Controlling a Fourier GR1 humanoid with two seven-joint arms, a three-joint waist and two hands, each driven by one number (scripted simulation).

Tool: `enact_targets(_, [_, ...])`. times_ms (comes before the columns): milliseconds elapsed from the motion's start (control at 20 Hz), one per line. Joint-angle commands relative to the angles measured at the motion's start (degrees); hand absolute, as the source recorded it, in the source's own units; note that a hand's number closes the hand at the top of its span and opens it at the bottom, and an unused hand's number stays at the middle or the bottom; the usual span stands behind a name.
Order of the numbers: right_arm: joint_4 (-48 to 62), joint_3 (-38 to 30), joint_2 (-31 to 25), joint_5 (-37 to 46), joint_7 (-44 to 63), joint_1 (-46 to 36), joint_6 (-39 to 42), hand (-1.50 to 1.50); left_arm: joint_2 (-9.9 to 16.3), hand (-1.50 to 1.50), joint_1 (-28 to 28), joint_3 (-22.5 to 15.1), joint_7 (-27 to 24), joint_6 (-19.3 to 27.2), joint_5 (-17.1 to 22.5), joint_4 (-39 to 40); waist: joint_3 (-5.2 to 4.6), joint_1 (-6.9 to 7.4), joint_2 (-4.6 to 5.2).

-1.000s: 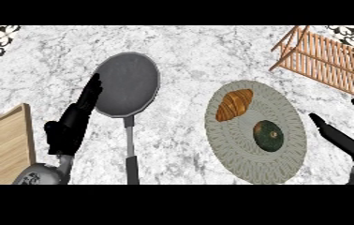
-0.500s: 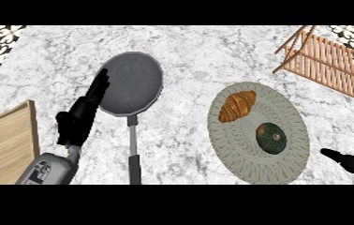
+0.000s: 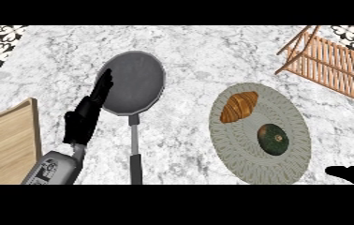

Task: Pick the squash from the placemat and place it in the tiered shelf

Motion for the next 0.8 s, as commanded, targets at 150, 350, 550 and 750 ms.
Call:
enact_targets(150, [-10.6,6.9,-7.4,8.6,20.3,-2.1,4.2,-1.50,-2.5,0.00,-2.4,-1.3,2.5,0.7,-2.1,0.0,0.08,0.41,0.07])
enact_targets(350, [-18.0,10.2,-4.8,12.2,30.1,-2.4,5.4,-1.50,-0.8,0.00,0.7,0.7,3.4,-1.2,-1.6,-3.3,0.14,0.47,-0.02])
enact_targets(550, [-17.8,13.6,1.3,16.8,33.6,-5.7,7.2,-1.50,-3.5,0.00,-1.0,3.6,-0.7,-3.6,-2.5,2.9,0.17,0.17,0.07])
enact_targets(750, [-18.9,12.4,4.5,20.0,36.0,-7.5,9.9,-1.50,-2.5,0.00,2.3,3.8,3.5,-4.9,-4.1,-4.1,0.19,0.46,0.00])
